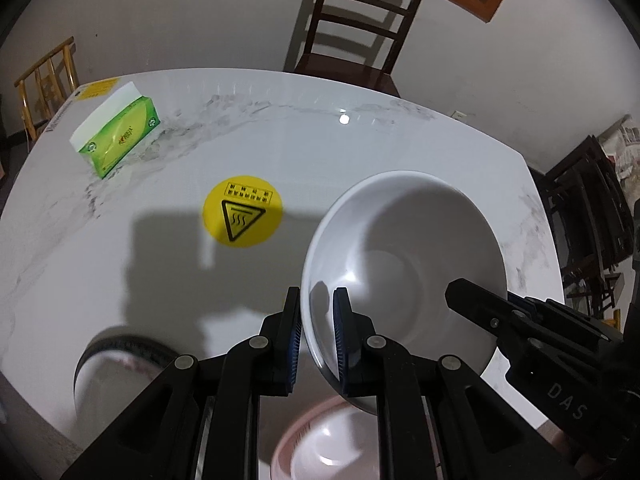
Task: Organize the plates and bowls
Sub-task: 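Carry the Dog-print bowl with the left tool over the pink bowl, then lower the Dog-print bowl into the rabbit-print bowl and open the left tool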
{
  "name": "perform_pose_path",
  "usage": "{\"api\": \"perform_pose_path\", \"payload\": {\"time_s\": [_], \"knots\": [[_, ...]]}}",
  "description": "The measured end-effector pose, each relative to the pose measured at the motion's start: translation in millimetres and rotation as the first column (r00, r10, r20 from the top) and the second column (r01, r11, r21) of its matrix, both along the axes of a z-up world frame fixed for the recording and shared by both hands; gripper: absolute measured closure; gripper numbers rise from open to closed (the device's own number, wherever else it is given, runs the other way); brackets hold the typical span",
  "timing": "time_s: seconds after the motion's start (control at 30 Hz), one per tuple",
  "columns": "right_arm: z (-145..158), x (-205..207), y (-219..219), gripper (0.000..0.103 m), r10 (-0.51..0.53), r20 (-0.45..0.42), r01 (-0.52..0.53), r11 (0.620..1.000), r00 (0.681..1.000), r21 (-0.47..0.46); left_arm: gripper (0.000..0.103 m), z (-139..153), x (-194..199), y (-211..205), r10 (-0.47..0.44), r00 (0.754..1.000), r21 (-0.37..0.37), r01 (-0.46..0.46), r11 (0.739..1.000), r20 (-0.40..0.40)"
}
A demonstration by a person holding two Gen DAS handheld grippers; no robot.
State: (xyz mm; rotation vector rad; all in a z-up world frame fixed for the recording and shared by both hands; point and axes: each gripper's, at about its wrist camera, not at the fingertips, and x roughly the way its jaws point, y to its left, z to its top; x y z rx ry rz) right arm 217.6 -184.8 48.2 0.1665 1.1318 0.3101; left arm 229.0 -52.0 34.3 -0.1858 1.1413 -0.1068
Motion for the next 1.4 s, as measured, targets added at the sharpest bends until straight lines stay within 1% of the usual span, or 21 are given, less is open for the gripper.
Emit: {"api": "perform_pose_path", "payload": {"time_s": [0.13,0.27,0.37,0.63,0.9,1.4], "knots": [[5,-26,0,0.087,-0.003,0.007,0.003,1.000,1.000,-0.004,0.091,6,-28,-4,-0.012,1.000,0.010,0.012,1.000,0.003],[6,-52,1,0.087,0.000,0.013,0.000,1.000,1.000,-0.006,0.090,8,-55,-3,-0.013,1.000,0.000,0.013,1.000,0.007],[2,-68,2,0.087,0.001,0.005,-0.001,1.000,1.000,-0.008,0.090,5,-75,-2,-0.014,1.000,-0.006,0.014,1.000,0.004],[-14,-101,2,0.087,0.009,-0.029,-0.009,1.000,1.000,0.003,0.090,-6,-109,1,-0.016,1.000,-0.011,0.016,1.000,-0.019],[-27,-116,2,0.087,0.003,-0.051,-0.003,1.000,0.999,0.003,0.090,-17,-125,1,-0.017,0.999,-0.002,0.017,1.000,-0.038],[-50,-114,-1,0.087,-0.017,-0.101,0.016,1.000,0.995,-0.009,0.090,-39,-124,-5,-0.029,0.996,0.011,0.030,0.999,-0.080]]}}
